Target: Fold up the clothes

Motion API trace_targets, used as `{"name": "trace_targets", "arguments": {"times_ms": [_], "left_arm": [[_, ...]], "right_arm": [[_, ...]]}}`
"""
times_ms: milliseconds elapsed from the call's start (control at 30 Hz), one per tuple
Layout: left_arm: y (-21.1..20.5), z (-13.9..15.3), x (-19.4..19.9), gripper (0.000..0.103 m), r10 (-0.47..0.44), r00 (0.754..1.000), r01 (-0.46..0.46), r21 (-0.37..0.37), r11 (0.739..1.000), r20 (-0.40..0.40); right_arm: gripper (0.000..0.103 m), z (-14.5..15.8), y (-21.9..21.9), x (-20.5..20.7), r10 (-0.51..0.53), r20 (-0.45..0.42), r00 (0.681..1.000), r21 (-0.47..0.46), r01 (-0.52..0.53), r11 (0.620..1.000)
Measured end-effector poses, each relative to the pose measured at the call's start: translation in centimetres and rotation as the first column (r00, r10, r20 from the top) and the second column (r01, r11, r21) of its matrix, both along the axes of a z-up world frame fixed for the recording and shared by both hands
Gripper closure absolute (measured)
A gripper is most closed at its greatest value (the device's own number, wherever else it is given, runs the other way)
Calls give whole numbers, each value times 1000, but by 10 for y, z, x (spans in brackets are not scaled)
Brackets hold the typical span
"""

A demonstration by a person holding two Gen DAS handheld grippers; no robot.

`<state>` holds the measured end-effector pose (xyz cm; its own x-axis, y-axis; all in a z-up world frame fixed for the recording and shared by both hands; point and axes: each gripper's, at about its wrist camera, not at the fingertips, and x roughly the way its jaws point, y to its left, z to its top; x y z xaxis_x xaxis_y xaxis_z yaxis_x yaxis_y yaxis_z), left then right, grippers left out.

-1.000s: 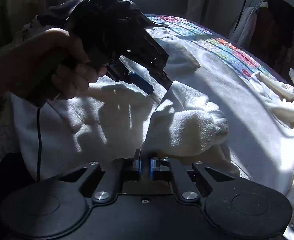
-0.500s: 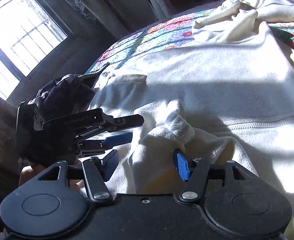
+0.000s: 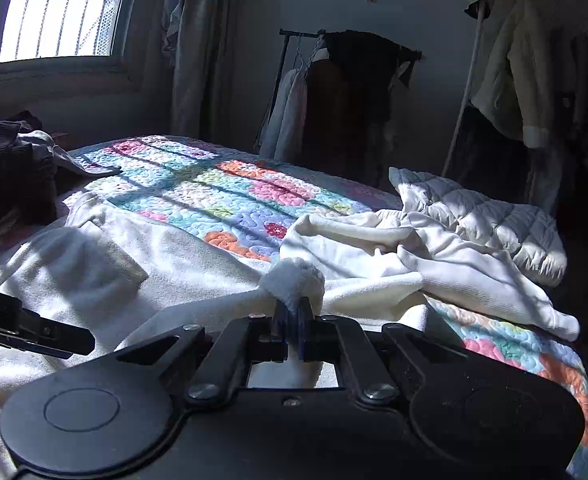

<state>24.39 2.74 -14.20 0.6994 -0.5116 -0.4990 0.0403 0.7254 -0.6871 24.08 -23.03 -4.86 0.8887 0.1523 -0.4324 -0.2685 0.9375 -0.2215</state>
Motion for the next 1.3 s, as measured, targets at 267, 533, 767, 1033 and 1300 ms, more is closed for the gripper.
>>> {"name": "trace_targets", "arguments": {"times_ms": [267,533,767,1033,1300], "left_arm": [[-25,-22,40,38,-71,995,69,-19,997,-74],[-44,-42,71,26,-101,988,87,-118,989,-120],[-60,-1,59,97,-91,988,79,98,992,125],[-73,-19,74,87,-42,987,90,317,944,-157],[-66,5,12,41,-42,991,90,410,907,-125]], "right_arm": [[50,-39,-22,34,-129,-239,962,68,149,987],[33,-73,-40,42,-6,-446,895,363,187,913],[97,-56,-22,37,53,-262,964,337,40,941],[62,-46,-26,47,-222,-232,947,80,246,966],[46,-37,-97,-36,-186,-424,886,347,349,871]]}}
